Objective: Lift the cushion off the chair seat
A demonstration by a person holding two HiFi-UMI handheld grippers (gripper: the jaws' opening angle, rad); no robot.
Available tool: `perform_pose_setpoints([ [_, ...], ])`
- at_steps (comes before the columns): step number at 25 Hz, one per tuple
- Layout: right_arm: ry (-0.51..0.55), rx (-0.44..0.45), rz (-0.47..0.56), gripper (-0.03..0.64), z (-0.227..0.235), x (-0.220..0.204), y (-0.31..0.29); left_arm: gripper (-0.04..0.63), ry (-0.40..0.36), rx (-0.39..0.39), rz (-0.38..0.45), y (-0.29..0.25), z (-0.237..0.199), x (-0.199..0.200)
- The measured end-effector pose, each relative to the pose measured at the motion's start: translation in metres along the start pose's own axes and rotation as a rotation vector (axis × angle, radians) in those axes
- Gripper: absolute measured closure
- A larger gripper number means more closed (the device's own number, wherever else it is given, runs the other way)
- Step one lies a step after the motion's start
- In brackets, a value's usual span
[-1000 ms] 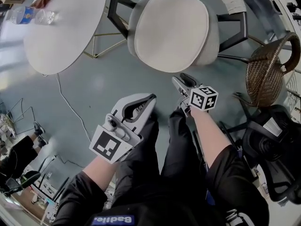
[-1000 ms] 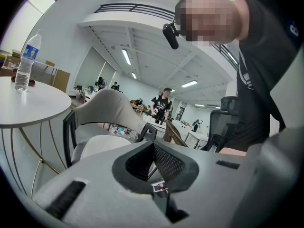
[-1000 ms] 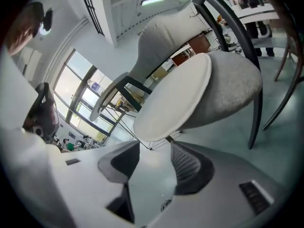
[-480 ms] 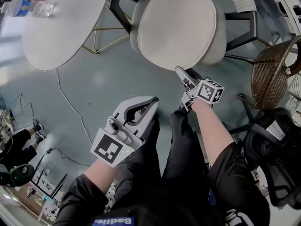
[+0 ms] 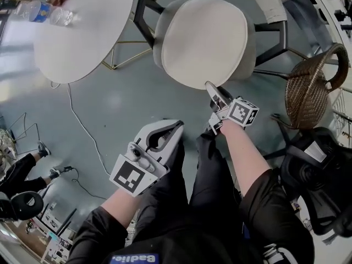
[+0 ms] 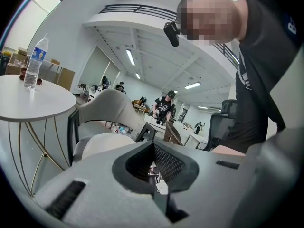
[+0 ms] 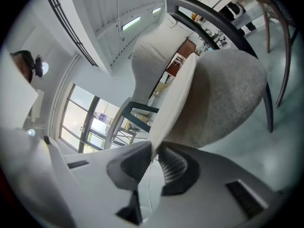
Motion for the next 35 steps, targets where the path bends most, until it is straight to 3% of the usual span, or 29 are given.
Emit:
perform_pose_setpoints([
  [6, 0.037, -0.001, -0.022, 0.565, -0.057, 0.026, 0.028, 0.58, -0.001, -0.019, 0.038, 0.006, 0.027, 0.053],
  [15, 0.097, 0.044, -0.012, 0.571, -0.158, 0.072, 0.078, 0.58, -0.083, -0.052, 0.123, 0.02, 0.07, 0.145],
  [23, 0.132, 0.092, -0.045, 0.572, -0.253, 0.076, 0.137, 0.58, -0.153, -0.082, 0.167, 0.049, 0.116, 0.207],
  [35, 0.328, 0.269, 0.011, 0.572, -0.38, 0.105, 0.205, 0.58, -0.206, -0.104, 0.264, 0.089, 0.161, 0.265],
])
Point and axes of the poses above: the fingertips, and each gripper's own axes: y backward along the fingers, z to its right, x out of its top, the point moved 4 cm from there along y, backward along the fingers, and after that the axes turned 5 degrees about z, right-handed, at the moved point
